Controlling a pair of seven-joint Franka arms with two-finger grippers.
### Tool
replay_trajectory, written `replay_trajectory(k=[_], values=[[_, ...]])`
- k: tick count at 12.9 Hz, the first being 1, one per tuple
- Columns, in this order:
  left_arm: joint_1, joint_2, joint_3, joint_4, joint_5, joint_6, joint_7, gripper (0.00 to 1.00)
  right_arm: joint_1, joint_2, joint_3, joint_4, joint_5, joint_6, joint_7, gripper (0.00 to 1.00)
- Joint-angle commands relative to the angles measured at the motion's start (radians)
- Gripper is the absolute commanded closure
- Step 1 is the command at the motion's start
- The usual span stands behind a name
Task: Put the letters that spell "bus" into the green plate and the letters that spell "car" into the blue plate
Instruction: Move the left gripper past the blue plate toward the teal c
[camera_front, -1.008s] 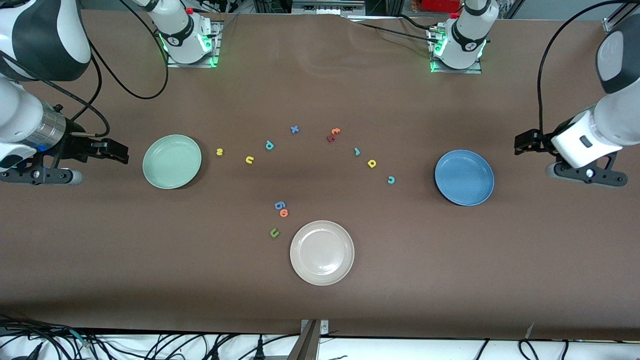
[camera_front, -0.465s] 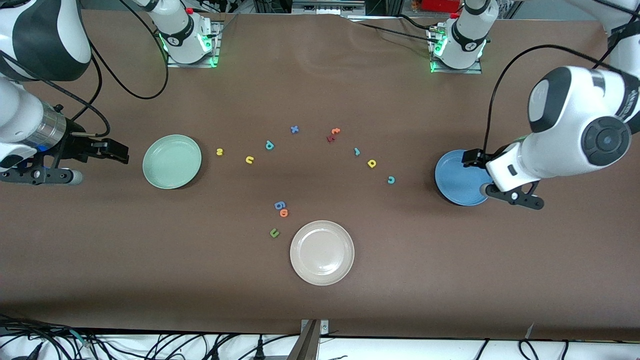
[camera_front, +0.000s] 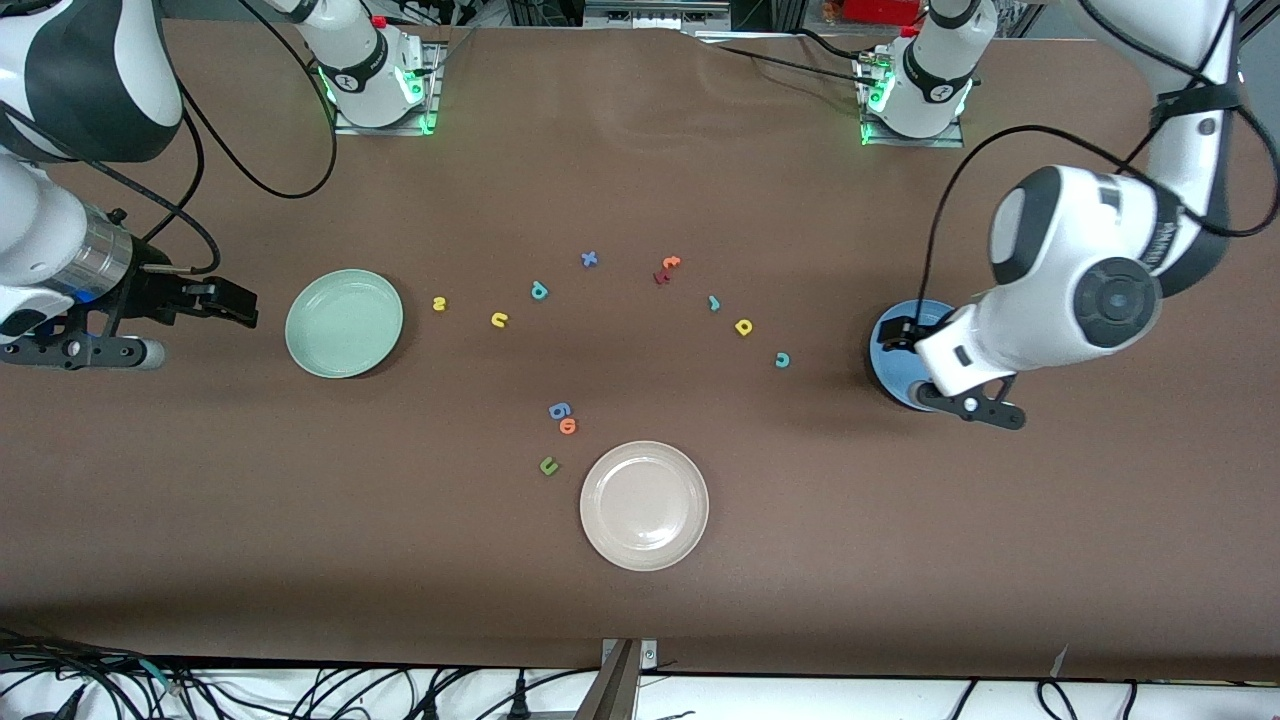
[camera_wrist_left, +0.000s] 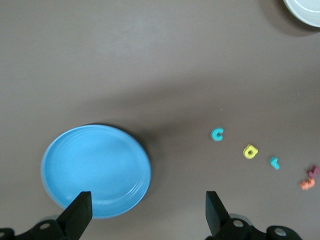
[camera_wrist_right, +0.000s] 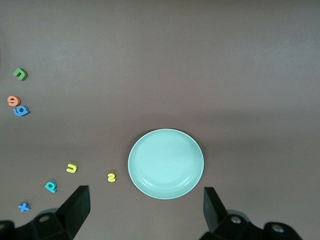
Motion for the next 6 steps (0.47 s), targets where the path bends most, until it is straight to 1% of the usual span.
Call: replay_trajectory(k=[1,4,6], values=[[-0.075,-0.019,0.011,-0.128,-0.017,0.155,-0.101,0.0,0.001,0.003,0.0,0.013,0.015,-0.015,0.003,0.0],[-0.117,-0.017,0.007,-0.236,-0.017,0.315,-0.153,0.0,-0.001,0.003,0.0,0.013,0.015,-0.015,0.003,0.0],[-0.161,-0.017,0.005,-0.331,-0.017,0.463,-0.214,0.0,0.001,0.003,0.0,0.013,0.015,-0.015,0.003,0.0]])
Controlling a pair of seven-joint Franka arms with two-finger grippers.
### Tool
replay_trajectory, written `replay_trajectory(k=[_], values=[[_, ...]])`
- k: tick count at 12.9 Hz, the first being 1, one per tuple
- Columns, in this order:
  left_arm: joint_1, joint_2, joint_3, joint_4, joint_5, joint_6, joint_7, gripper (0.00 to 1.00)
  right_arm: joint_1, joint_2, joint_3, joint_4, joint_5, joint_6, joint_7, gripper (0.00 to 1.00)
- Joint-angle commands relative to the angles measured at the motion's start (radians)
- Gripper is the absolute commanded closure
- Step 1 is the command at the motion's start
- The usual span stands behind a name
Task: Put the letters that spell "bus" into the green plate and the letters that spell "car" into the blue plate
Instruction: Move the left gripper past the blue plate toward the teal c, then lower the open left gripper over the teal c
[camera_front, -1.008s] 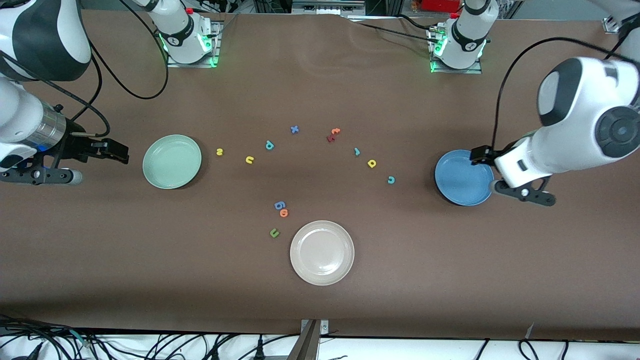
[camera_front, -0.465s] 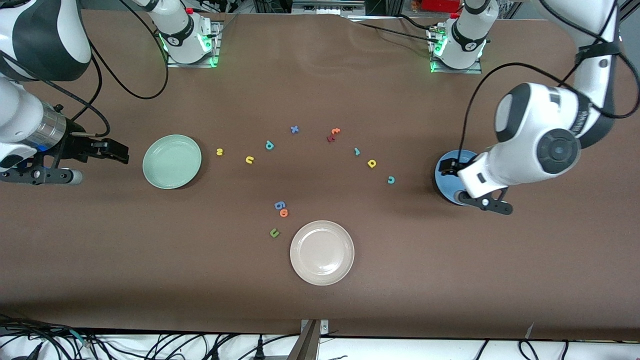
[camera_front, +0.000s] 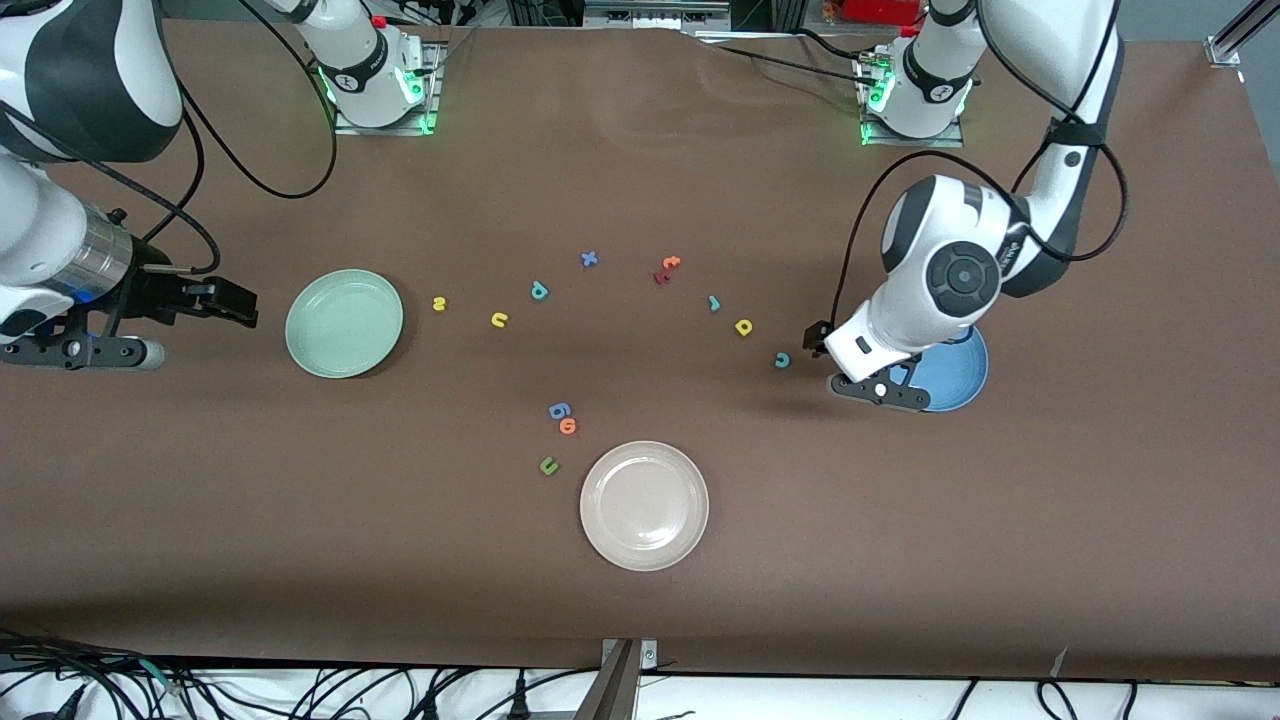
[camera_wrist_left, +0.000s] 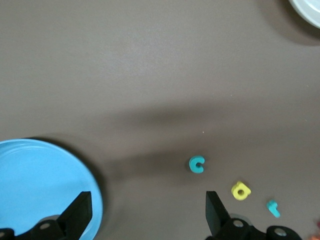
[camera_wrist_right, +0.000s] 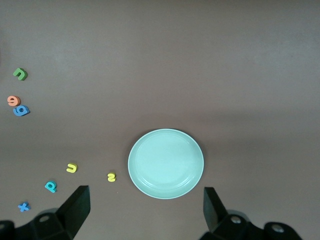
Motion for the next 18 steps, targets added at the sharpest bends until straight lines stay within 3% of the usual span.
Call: replay_trajectory(k=[1,8,12,16,18], values=[[-0.056,-0.017,0.009,-0.133,-0.017,0.182,-0.068,0.0,-0.001,0.003,0.0,0.013,0.015,-0.015,0.003,0.0],[-0.137,0.121,0.009,-0.17,-0.016,0.411,-0.123,0.0,0.001,0.003,0.0,0.013,0.015,-0.015,0.007,0.0],[-0.145,0.144,0.009,-0.167,-0.016,0.418,-0.123,0.01,0.018,0.003,0.003,0.013,0.015,-0.015,0.018,0.0],[-0.149,0.154,0.009,-0.167,-0.016,0.418,-0.143,0.11,0.068,0.03,0.003,0.011,0.019,-0.002,0.026,0.01],[-0.163,0.162,0.009,-0.167,-0.016,0.418,-0.162,0.15,0.1,0.052,0.005,0.01,0.044,0.02,0.139,0.01]])
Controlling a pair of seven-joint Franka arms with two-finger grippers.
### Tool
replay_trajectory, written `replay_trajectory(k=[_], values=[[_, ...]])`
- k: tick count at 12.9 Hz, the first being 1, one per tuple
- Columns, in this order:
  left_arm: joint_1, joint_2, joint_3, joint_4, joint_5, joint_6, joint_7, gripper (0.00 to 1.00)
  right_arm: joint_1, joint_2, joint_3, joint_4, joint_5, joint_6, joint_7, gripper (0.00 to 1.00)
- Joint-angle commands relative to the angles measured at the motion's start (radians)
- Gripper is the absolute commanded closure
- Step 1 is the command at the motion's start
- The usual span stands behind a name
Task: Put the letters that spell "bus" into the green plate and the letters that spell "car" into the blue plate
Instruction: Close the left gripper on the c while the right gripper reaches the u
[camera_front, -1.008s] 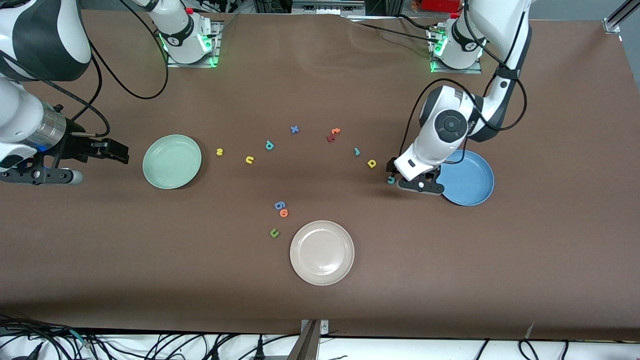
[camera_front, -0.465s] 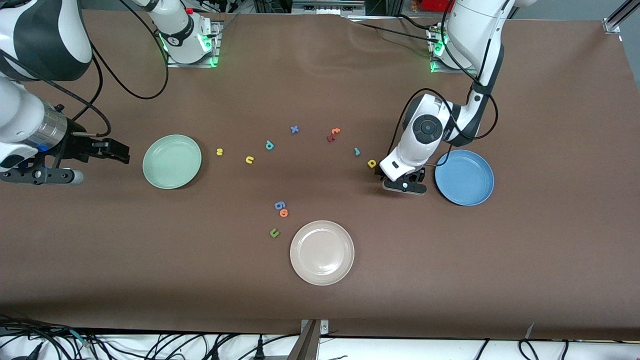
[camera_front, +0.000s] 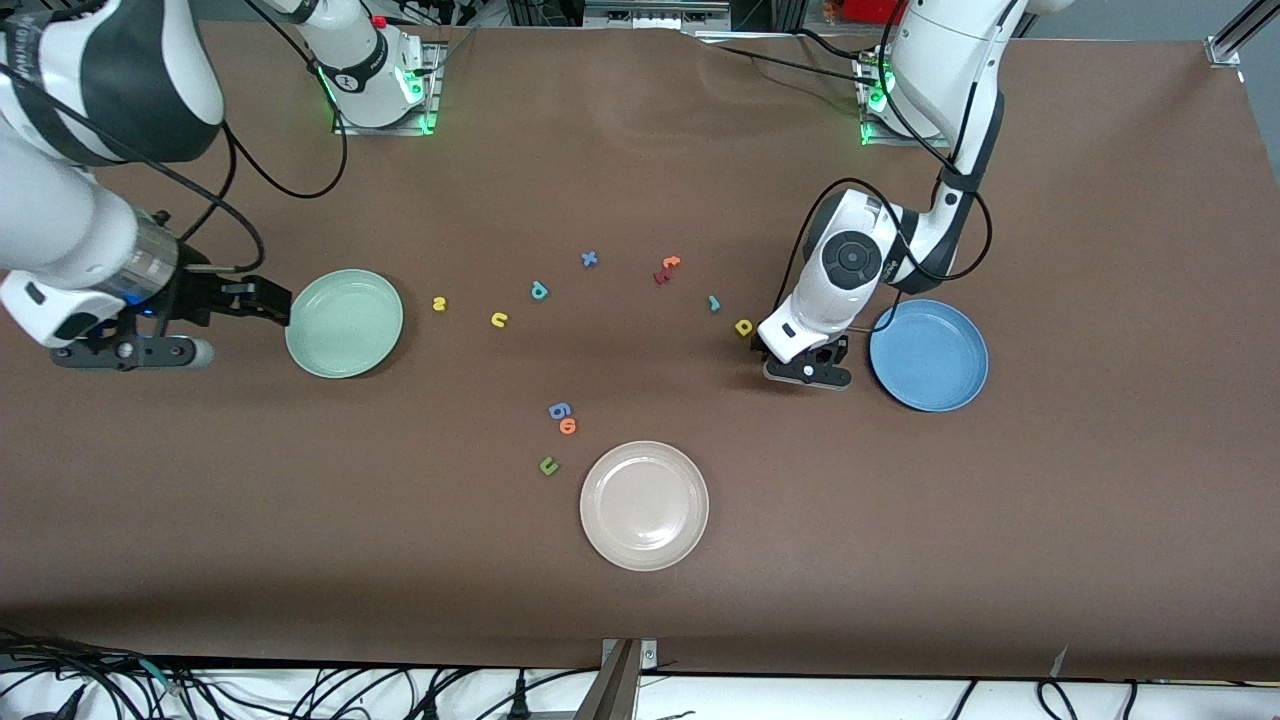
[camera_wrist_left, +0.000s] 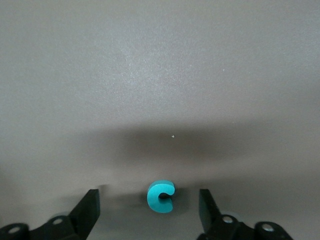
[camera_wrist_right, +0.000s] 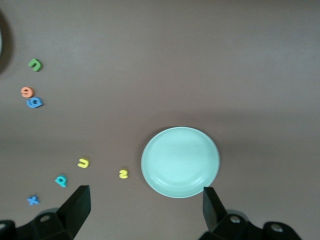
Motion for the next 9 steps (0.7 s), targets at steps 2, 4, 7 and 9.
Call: replay_trajectory(k=[2,4,7,9], values=[[-0.029,0.019,0.012,0.008,-0.016,0.005,-0.034,0.22,0.064,0.047,0.001,0.011,0.049,0.036,0.153,0.01],[-0.033,0.019,0.012,0.008,-0.016,0.005,-0.054,0.29,0.103,0.055,0.001,-0.012,0.067,0.064,0.24,0.01],[-0.032,0.019,0.012,0.011,-0.016,0.005,-0.054,0.37,0.166,0.059,0.002,-0.093,0.072,0.133,0.343,0.01],[-0.032,0.019,0.012,0.014,-0.016,0.005,-0.055,0.44,0.236,0.062,0.001,-0.164,0.07,0.247,0.462,0.01]])
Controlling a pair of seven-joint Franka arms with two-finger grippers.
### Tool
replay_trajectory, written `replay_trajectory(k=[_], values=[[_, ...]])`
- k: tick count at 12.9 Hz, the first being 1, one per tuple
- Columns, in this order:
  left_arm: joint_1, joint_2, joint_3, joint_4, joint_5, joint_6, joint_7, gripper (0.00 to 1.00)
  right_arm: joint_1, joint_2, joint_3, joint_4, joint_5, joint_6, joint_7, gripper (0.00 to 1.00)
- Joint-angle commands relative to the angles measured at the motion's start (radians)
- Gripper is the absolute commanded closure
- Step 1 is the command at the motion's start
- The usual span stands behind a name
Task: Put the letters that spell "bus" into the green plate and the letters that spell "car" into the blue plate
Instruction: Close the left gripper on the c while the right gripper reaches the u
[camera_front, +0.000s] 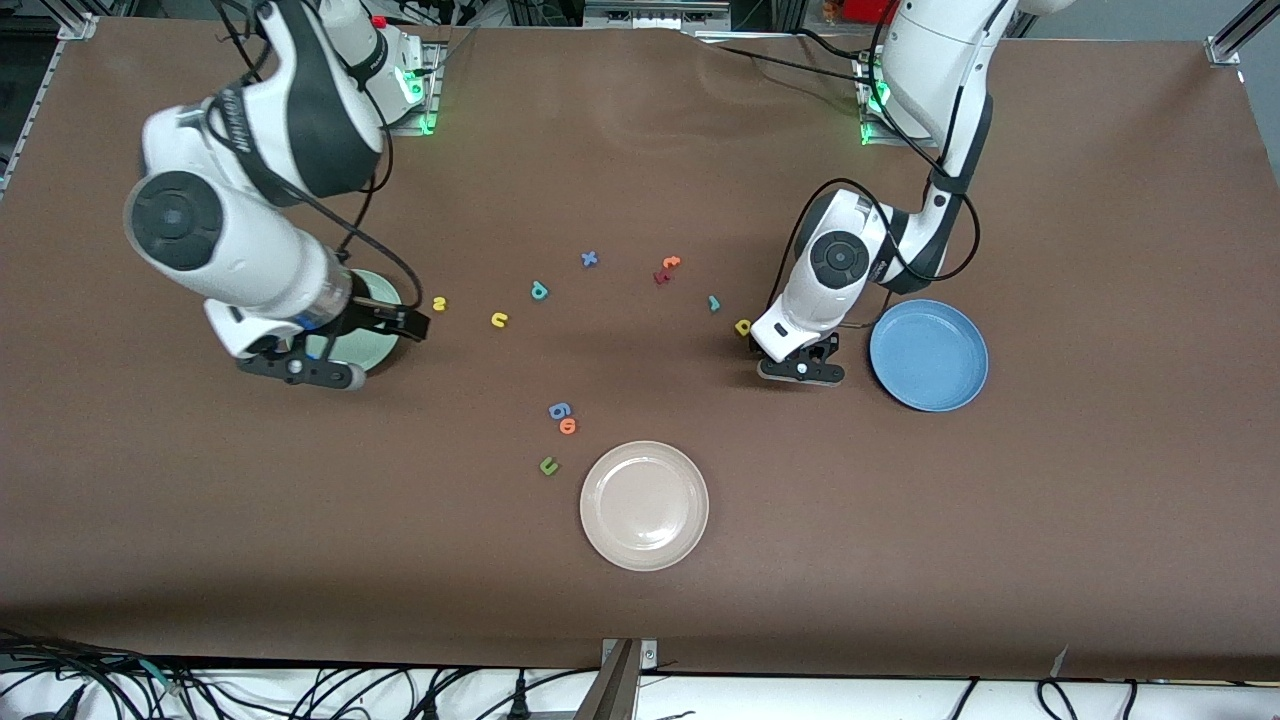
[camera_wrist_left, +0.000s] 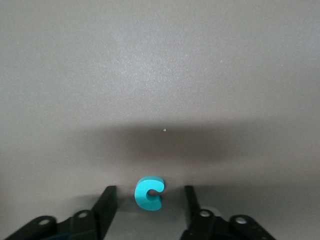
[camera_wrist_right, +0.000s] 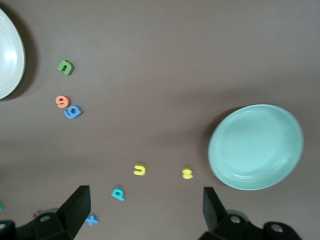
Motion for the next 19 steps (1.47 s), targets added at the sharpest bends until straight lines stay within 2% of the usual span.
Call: replay_trajectory(k=[1,4,6,8,12,14,19], values=[[-0.013,0.005,0.011,0.008,-0.016,0.005,-0.007,0.47,0.087,-0.014,-0.006,-0.102,0.009,0.142,0.132,0.01],[-0.013,0.005,0.011,0.01,-0.016,0.005,-0.007,0.53,0.131,0.032,-0.006,-0.127,0.006,0.172,0.146,0.01],[-0.013,0.007,0.011,0.011,-0.017,0.005,-0.007,0.54,0.131,0.022,-0.006,-0.22,0.008,0.21,0.146,0.01],[-0.013,0.007,0.011,0.011,-0.016,0.005,-0.007,0.55,0.131,0.012,-0.006,-0.346,0.009,0.329,0.153,0.05],[-0.013,0.007,0.011,0.011,-0.016,0.005,-0.016,0.66,0.133,0.025,0.017,-0.553,0.011,0.638,0.248,0.04],[-0.015,0.012,0.011,0.011,-0.016,0.005,-0.051,0.69,0.133,0.046,0.023,-0.592,0.011,0.715,0.28,0.04],[-0.015,0.015,0.011,0.013,-0.016,0.005,-0.054,0.76,0.133,0.112,0.061,-0.59,0.011,0.802,0.423,0.05]])
